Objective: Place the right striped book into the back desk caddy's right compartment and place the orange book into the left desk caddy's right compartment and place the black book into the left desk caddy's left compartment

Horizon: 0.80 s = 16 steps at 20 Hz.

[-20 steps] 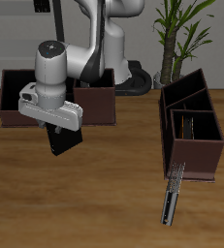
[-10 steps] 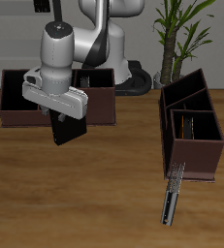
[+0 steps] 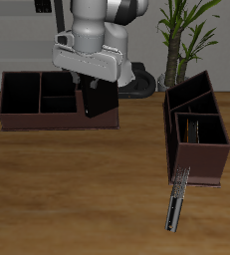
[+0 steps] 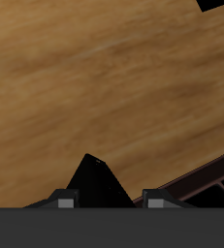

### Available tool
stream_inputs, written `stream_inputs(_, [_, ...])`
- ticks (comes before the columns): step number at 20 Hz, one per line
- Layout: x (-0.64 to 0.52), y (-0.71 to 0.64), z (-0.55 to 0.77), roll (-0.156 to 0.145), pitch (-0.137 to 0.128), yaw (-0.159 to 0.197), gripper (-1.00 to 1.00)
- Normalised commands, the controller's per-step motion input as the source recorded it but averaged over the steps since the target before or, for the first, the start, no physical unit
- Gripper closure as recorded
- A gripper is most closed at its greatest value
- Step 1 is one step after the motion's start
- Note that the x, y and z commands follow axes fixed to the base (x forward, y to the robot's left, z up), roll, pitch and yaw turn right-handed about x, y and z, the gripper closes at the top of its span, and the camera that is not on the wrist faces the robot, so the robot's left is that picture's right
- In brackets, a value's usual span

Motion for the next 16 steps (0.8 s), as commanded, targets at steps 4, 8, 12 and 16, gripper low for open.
stream_inputs(4, [-0.40,0.89,0.77,0.055,-0.051,-0.016,1.00])
stream_inputs(8, [-0.30,0.76,0.47,0.041,-0.017,0.012,1.00])
stream_inputs(12, [-0.35,0.73,0.31,0.041,0.019,-0.062,1.00])
stream_inputs(16, [-0.49,0.89,0.16,0.117,-0.003,0.021,1.00])
